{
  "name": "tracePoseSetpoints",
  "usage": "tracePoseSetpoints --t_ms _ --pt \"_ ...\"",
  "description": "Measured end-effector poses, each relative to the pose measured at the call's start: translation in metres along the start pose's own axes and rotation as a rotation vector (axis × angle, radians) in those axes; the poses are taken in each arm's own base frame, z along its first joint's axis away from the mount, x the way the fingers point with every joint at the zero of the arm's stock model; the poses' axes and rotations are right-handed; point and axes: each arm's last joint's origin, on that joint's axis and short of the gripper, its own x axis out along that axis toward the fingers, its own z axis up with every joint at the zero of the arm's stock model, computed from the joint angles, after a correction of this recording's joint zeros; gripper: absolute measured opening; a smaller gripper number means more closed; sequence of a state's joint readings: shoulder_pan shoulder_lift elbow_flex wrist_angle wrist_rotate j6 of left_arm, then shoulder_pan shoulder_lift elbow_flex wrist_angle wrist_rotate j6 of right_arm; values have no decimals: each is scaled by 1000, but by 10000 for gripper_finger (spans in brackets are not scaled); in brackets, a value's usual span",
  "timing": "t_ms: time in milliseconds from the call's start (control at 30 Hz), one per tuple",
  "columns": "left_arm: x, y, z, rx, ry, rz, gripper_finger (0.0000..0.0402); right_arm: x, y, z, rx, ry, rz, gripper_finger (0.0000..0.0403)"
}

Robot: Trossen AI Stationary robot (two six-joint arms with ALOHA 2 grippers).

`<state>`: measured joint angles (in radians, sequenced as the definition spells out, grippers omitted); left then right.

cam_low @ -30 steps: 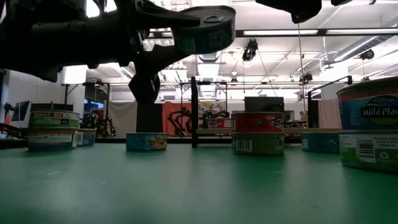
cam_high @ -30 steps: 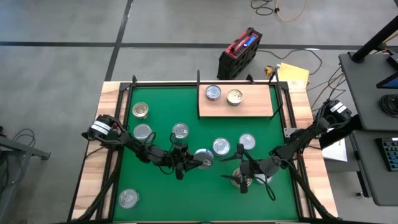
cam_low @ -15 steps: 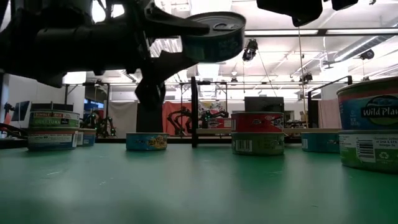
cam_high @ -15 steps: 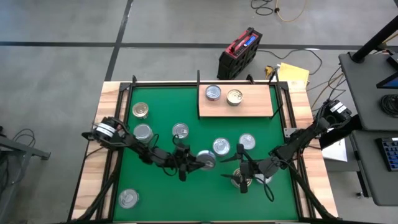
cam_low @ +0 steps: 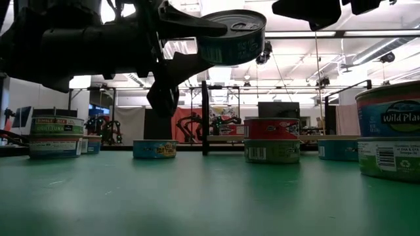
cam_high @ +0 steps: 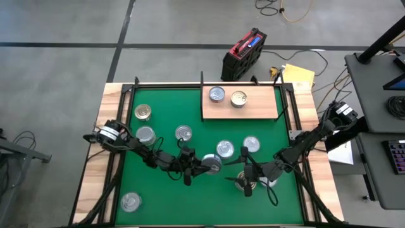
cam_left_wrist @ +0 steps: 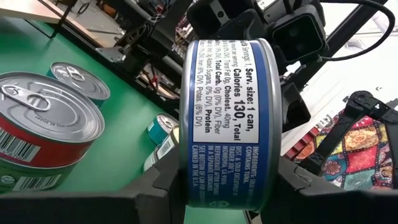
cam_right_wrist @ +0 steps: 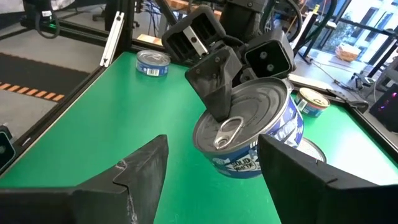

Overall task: Stack canned seafood by type on shelf
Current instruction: Put the blue tuna can on the shelf

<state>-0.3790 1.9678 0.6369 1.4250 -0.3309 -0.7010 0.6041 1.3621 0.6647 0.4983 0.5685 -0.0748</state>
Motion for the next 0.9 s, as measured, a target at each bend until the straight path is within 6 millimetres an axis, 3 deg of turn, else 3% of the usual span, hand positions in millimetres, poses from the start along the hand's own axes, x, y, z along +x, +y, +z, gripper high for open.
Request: tracePoseSetpoints --t_ms 600,900 --pt "0 0 0 8 0 -1 121 0 0 -1 -21 7 -10 242" --pt "-14 -3 6 -136 -2 -136 121 2 0 13 -106 -2 -19 229"
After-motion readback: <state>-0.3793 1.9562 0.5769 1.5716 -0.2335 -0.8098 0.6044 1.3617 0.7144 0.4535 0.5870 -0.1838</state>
